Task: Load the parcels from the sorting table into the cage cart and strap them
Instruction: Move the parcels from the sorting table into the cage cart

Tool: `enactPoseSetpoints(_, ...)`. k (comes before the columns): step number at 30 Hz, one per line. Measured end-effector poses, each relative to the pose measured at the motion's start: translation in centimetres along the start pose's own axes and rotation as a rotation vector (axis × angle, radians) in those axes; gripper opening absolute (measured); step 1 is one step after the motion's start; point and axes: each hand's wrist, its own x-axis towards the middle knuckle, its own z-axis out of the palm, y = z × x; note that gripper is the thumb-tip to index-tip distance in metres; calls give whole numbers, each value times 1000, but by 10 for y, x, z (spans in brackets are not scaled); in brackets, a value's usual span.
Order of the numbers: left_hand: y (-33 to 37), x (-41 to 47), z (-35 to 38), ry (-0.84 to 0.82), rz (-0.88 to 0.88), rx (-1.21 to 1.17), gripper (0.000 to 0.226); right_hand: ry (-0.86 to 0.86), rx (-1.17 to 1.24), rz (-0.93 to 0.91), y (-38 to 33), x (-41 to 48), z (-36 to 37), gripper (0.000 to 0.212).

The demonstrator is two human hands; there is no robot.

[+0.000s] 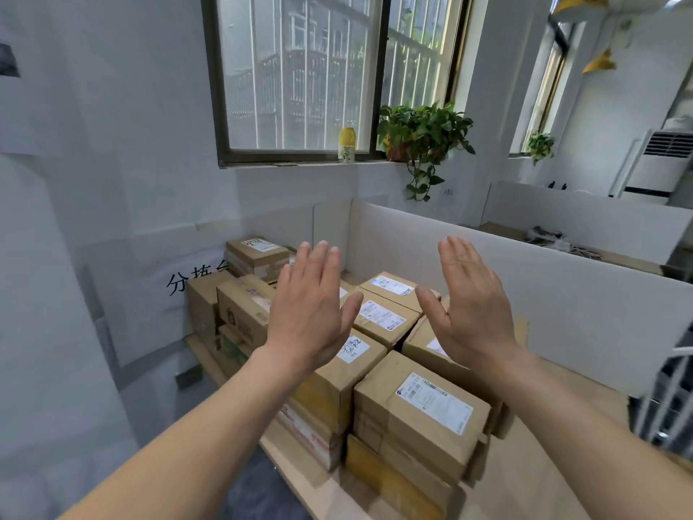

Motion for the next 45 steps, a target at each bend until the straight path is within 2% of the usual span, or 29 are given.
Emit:
enactPoseSetpoints(3, 15, -11, 26, -63, -29, -33, 75, -156, 66, 51, 22, -13, 9, 62)
enactPoseSetpoints(6, 34, -30, 56, -157, -92, -99, 76, -405, 99, 112, 44, -26, 22, 50)
enactPoseSetpoints(10, 60, -60, 96, -391, -232, -166, 65, -766, 43, 178, 74, -48, 55, 41)
enactPoseSetpoints(13, 79, -81, 123, -533, -325, -221, 55, -903, 62, 222, 100, -65, 84, 21)
enactPoseSetpoints(18, 99, -105, 158, -669, -448, -262, 53, -1054, 84, 251, 127, -82, 114, 23)
enactPoseSetpoints(21, 104, -113, 171, -686, -503, -314, 48, -1091, 133, 299, 135, -88, 125, 27)
enactPoseSetpoints(25, 109, -122, 178, -672, -665, -453, 51, -1083, 143, 366, 136, -92, 133, 70)
enactPoseSetpoints(27, 111, -128, 179, -656, -765, -565, 59, -1106, 240, 417, 135, -95, 135, 69)
enactPoseSetpoints(29, 115, -133, 179, -658, -834, -670, 58, -1138, 386, 481, 132, -99, 134, 58)
enactPoseSetpoints(31, 120, -134, 173, -651, -862, -754, 53, -1155, 448, 486, 130, -104, 135, 70)
enactPoseSetpoints(34, 122, -138, 168, -610, -869, -804, 56, -1174, 431, 466, 125, -106, 129, 94)
enactPoseSetpoints(40, 126, -142, 143, -568, -808, -883, 57, -1143, 411, 456, 120, -106, 94, 108)
enactPoseSetpoints(45, 120, -155, 106, -500, -751, -961, 54, -1067, 413, 436, 96, -105, 55, 111)
